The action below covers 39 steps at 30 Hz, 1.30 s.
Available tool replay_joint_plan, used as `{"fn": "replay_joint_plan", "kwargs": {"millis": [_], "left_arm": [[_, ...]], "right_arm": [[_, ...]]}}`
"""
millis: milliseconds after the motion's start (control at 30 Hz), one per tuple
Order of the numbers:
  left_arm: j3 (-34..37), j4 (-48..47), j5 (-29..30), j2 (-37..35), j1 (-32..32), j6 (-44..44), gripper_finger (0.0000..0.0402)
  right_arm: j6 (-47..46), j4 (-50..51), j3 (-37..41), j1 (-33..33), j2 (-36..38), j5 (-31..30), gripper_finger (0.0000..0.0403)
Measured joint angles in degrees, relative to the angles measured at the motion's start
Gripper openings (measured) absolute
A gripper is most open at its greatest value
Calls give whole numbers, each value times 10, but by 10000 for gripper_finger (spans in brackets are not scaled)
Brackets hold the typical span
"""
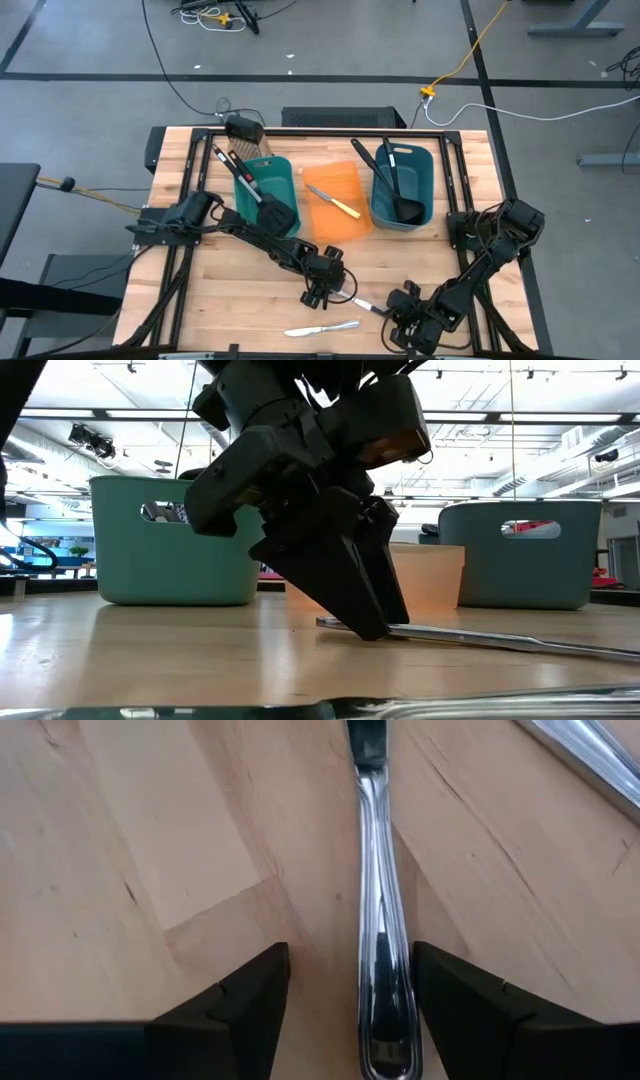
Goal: Pick & Place Kitchen Items
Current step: Put the silver table knife into the orange bin
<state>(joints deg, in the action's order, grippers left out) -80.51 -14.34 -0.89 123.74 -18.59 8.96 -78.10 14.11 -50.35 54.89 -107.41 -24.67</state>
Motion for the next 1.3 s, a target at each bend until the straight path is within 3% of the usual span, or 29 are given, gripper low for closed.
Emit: {"fn": "replay_joint_plan", "kwargs": {"millis": [233,533,733,900,1300], "left_arm": [[-1,-57,1,0,-9,8,182],[0,-77,13,-1,-18,22,166],[-2,-76,-2,10,-18,19,85],[-2,-76,-4,7,-14,21,84],[-9,-136,91,-39,-22,39,84]], "right_arm": [[-8,6,0,0,0,0,3],[-12,8,0,-1,0,0,3],[-12,8,0,-1,0,-3,3],[-9,8,0,-1,0,-5,3],[63,121,-70,-17,-6,-7,3]]}}
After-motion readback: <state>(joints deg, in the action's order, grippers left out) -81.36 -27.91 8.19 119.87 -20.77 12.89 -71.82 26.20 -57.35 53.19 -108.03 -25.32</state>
